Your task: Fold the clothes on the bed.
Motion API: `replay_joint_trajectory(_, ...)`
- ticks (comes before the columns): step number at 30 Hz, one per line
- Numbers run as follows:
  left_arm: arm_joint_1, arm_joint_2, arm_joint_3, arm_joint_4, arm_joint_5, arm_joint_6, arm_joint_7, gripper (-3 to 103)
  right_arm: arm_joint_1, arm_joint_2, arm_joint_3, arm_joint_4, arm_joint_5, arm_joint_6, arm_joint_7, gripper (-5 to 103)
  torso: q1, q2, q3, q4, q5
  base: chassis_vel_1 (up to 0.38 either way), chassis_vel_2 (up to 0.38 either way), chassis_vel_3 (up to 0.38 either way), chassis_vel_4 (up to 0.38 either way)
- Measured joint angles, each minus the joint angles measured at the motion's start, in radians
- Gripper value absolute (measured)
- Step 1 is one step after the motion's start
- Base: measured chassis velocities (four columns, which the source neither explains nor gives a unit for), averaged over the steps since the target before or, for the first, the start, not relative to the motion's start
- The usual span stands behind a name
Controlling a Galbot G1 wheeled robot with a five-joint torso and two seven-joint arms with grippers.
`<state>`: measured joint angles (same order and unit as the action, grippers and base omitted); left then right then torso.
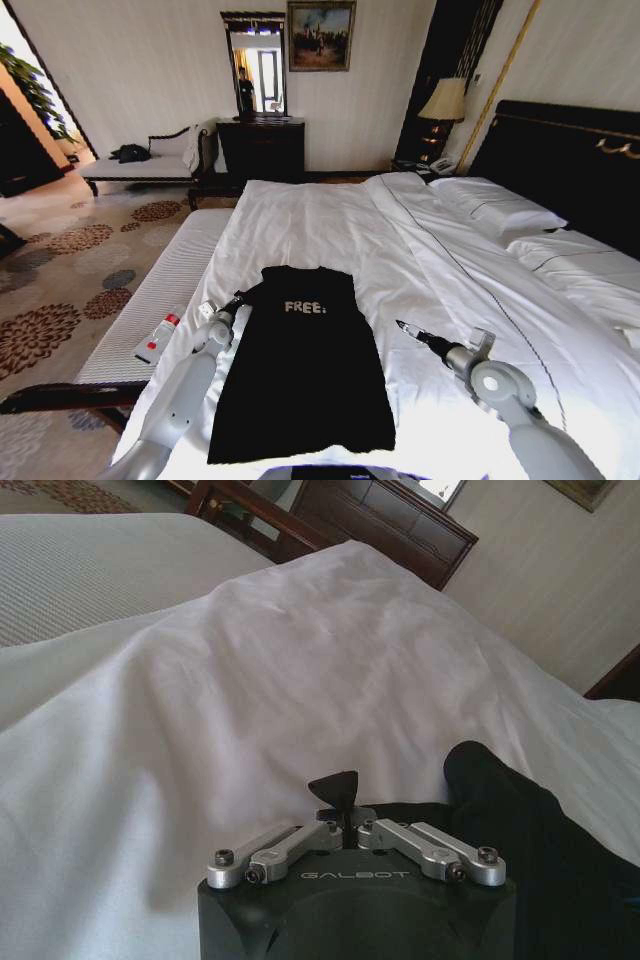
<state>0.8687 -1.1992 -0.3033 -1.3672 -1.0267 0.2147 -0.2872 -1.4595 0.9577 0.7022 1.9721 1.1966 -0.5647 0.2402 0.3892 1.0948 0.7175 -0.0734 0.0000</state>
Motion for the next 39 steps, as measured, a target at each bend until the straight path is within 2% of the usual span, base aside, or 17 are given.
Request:
replay_joint_trajectory(8, -0.001, 0.004, -0.014, -0.016, -0.005, -0.002, -0.005, 2, -0.009, -0.001, 0.01, 0.011, 0.0, -0.001, 0.0, 100, 0.0, 0.0, 0.0, 0.0, -0.0001, 0.0, 0.0, 0.0, 0.0)
replay_joint_trajectory(20, 0.014, 0.069, -0.081, -0.088, -0.081, -0.008, -0.033, 2, -0.006, 0.004, 0.008, 0.009, -0.004, -0.001, -0.005, 100, 0.0, 0.0, 0.0, 0.0002, 0.0, 0.0, 0.0, 0.0, 0.0)
replay_joint_trajectory(32, -0.016, 0.047, -0.089, -0.09, -0.095, -0.014, -0.058, 2, -0.006, 0.007, 0.0, 0.011, -0.007, -0.001, -0.006, 100, 0.0, 0.0, 0.0, -0.0001, 0.0001, 0.0, 0.0, 0.0, 0.0)
replay_joint_trajectory(39, -0.005, 0.059, -0.11, -0.111, -0.116, -0.013, -0.064, 2, 0.003, 0.01, -0.007, 0.005, -0.004, -0.001, -0.005, 100, 0.0, 0.0, 0.0, 0.0001, 0.0, 0.0, 0.0, 0.0, 0.0)
